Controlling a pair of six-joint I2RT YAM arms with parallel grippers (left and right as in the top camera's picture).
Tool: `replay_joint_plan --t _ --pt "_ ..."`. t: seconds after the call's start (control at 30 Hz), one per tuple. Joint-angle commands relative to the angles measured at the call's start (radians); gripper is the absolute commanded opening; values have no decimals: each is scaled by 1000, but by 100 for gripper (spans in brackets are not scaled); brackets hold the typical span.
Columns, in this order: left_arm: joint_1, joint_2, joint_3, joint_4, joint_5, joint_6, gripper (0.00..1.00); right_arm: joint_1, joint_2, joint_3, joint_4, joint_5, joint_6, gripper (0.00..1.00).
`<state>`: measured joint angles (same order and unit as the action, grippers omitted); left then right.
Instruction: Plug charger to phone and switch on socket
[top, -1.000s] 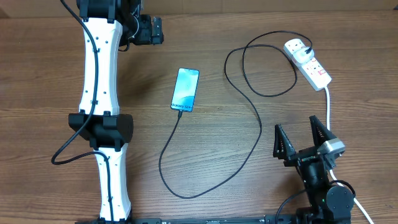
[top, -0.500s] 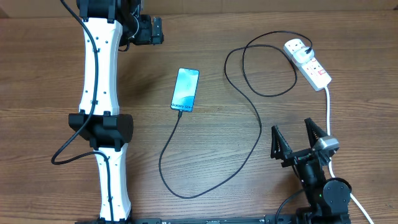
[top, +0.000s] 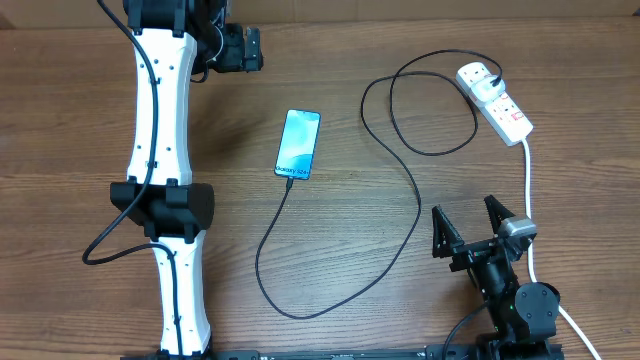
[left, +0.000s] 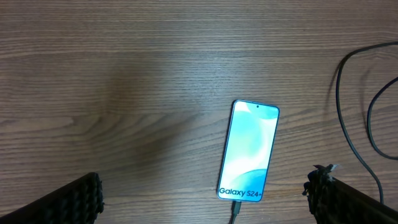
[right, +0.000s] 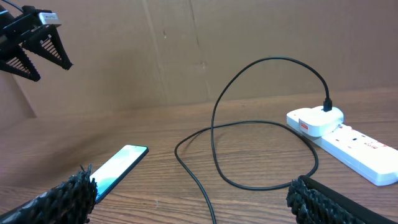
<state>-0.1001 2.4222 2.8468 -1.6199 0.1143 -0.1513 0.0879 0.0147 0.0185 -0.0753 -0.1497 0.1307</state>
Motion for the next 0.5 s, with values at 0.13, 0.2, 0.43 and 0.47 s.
replay_joint_plan --t 0.13,0.2,0.43,0.47 --pt "2 -5 2 1 -14 -6 100 6 -12 -11 1 17 -5 100" --pt "2 -5 2 1 -14 -6 100 6 -12 -10 -2 30 -6 100" --pt "2 -5 2 1 -14 -6 100 6 -12 -10 -6 43 -9 100" --pt "2 -5 2 1 -14 -6 100 6 -12 -10 -6 48 -12 100"
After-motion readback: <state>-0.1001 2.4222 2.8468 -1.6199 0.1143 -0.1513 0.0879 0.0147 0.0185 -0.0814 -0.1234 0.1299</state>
